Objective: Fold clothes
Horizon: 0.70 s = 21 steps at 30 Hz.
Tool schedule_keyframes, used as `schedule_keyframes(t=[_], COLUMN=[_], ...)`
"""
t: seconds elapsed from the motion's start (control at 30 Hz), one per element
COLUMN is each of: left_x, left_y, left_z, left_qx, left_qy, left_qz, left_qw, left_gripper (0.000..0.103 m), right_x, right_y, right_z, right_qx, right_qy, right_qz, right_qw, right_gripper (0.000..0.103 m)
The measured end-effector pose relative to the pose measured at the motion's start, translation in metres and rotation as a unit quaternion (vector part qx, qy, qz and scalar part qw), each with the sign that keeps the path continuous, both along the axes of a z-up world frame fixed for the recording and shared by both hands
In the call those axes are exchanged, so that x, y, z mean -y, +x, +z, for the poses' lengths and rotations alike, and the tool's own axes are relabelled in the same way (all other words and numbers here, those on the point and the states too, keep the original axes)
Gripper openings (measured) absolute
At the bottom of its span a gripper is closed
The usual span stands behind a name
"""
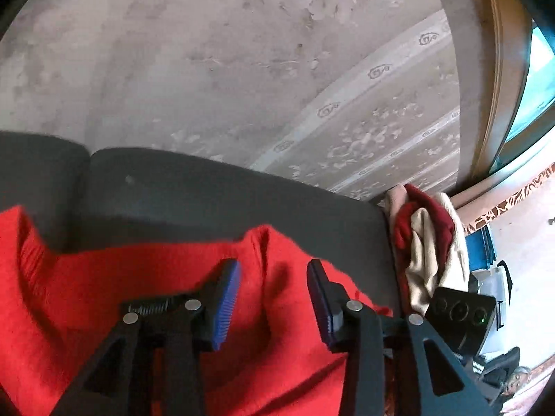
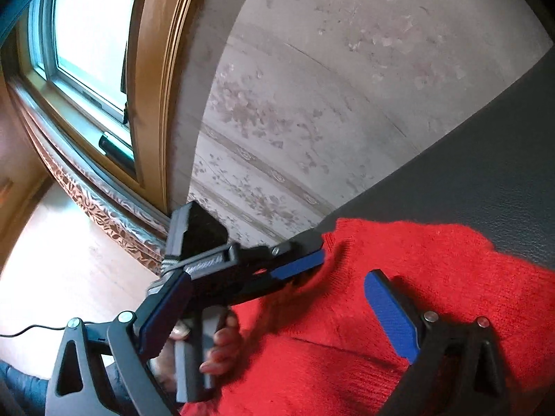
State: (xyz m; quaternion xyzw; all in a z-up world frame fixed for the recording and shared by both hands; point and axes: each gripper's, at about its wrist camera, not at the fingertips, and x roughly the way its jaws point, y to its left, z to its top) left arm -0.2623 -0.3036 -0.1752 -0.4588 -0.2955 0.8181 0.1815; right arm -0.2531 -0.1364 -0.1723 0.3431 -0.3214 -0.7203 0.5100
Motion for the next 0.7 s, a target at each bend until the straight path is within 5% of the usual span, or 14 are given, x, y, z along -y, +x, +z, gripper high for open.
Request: schedule_keyframes(t=[0.27, 0.53, 0.7], left_x=[-0.01, -0.021, -0.019], left_y=[-0.007, -0.024, -0.03], left_z=[0.012, 0.002, -0.002], left_qx=[-0.013, 0.008, 0.028], left_qy=[0.008, -0.019, 0.0], left_qz=[-0.037, -0.054, -0.085], left_qw=[0.9992, 0.9983, 0.996], left_gripper=[0.039, 0.037, 0.038], right_x=[-0.006, -0.006, -0.006], right_y=[-0.001, -0.001, -0.001], right_z=[-0.001, -0.001, -0.001], right_qx=[0.001, 0.001, -0.001], right_qy=[-0.024, -0.028, -0.028], right_qz=[0.002, 0.003, 0.003], right_qw=[1.0, 1.0, 1.0], right_gripper=[0.101, 0.101, 0.102])
